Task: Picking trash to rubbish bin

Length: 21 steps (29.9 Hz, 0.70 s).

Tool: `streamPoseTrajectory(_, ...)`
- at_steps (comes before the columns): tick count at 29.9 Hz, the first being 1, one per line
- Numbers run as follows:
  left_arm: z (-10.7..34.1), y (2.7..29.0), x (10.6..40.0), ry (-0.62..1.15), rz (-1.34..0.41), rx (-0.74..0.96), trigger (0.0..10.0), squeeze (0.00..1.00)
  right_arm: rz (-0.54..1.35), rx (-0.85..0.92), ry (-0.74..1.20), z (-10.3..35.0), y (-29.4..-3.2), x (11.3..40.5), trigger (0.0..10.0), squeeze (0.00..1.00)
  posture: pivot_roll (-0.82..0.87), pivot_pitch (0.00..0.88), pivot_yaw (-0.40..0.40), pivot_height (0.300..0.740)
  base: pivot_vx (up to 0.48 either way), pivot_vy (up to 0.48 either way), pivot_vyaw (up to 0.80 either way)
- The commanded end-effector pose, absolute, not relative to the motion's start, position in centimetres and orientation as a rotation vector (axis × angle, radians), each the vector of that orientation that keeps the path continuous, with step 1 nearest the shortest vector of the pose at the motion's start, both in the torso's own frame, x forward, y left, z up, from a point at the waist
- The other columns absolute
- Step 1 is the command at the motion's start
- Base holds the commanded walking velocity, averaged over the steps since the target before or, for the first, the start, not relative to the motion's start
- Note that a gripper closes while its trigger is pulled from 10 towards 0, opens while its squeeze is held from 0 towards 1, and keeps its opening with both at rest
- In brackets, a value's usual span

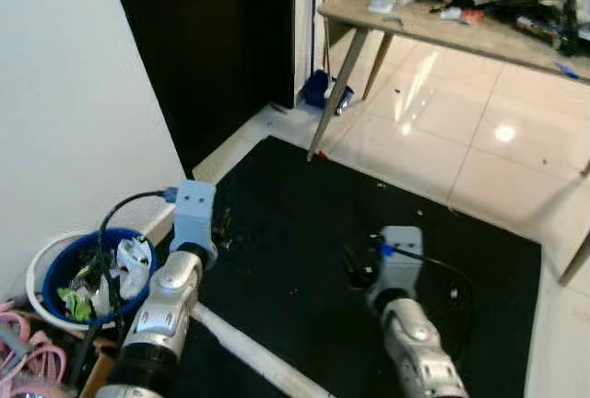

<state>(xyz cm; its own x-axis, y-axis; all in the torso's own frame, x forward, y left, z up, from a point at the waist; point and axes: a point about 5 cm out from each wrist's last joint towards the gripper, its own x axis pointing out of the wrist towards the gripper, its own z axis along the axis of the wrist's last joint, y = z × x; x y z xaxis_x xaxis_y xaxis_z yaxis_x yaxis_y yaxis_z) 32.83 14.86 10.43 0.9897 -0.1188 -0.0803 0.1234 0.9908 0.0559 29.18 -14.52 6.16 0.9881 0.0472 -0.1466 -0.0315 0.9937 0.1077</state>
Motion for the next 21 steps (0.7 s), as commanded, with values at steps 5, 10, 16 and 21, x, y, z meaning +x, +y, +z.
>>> streamPoseTrajectory(5, 9.81, 15.74, 32.54, 0.103, -0.1, 0.075, 10.0, 0.0, 0.052, 0.117, 0.178, 5.5, -13.88, 28.8, 10.0, 0.0, -0.03, 0.14, 0.084, 0.74, 0.315, 0.0, -0.55)
streamPoseTrajectory(10, 9.84, 15.75, 32.6, 0.103, -0.101, 0.076, 10.0, 0.0, 0.052, 0.117, 0.178, 5.52, -13.9, 28.85, 10.0, 0.0, -0.03, 0.141, 0.083, 0.74, 0.319, 0.0, -0.58)
streamPoseTrajectory(16, 9.89, 15.74, 32.65, 0.102, -0.101, 0.076, 10.0, 0.0, 0.052, 0.12, 0.177, 5.55, -13.88, 28.89, 10.0, 0.0, -0.03, 0.138, 0.083, 0.74, 0.316, 0.0, -0.56)
streamPoseTrajectory(21, 9.9, 15.72, 32.65, 0.101, -0.104, 0.08, 10.0, 0.0, 0.052, 0.12, 0.177, 5.56, -13.86, 28.91, 10.0, 0.0, -0.03, 0.138, 0.083, 0.74, 0.316, 0.0, -0.55)
